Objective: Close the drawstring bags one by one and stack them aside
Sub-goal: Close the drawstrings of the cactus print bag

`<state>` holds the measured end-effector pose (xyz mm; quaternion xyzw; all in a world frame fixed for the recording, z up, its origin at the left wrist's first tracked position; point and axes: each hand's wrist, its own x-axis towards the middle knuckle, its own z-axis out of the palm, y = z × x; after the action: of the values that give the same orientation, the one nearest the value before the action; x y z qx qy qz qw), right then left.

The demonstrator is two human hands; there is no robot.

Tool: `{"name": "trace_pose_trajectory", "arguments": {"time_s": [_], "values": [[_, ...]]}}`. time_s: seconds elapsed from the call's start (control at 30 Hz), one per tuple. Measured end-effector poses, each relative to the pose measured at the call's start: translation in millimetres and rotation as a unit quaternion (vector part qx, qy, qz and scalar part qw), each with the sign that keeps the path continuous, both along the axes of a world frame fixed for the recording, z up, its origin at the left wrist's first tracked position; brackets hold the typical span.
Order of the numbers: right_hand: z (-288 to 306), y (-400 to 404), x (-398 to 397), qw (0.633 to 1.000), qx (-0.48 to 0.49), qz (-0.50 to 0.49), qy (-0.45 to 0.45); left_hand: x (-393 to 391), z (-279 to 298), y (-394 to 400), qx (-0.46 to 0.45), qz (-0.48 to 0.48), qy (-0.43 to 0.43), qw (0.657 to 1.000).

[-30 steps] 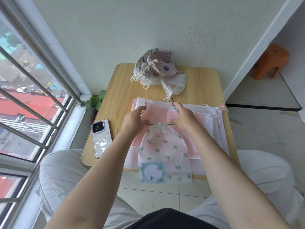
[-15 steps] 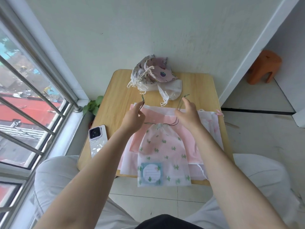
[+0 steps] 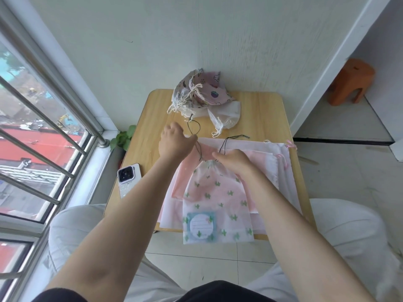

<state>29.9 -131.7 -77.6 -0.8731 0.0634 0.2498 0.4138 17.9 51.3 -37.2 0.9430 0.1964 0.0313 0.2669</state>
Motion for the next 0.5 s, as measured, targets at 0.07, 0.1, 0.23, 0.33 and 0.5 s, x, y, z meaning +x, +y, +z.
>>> {"name": "trace_pose_trajectory", "arguments": {"time_s": [0.07, 0.1, 0.23, 0.33, 0.5], "values": [[-4, 5, 0, 0.999, 0.027, -0.016, 0.004, -9, -8, 2, 0.022, 0.033, 0.059, 0.997], [-5, 6, 0, 0.999, 0.039, -0.025, -0.003, -13, -12, 2, 0.019, 0.032, 0.088, 0.995], [-9, 7, -4, 0.994, 0.081, -0.042, -0.055, -25, -20, -12, -0.047, -0.025, 0.147, 0.988], [-8, 6, -7, 0.992, 0.109, -0.021, -0.059, -28, -18, -29, -0.092, -0.048, 0.163, 0.981], [-10, 5, -10, 0.986, 0.139, -0.011, -0.092, -25, -19, -35, -0.216, -0.022, 0.132, 0.967]]}}
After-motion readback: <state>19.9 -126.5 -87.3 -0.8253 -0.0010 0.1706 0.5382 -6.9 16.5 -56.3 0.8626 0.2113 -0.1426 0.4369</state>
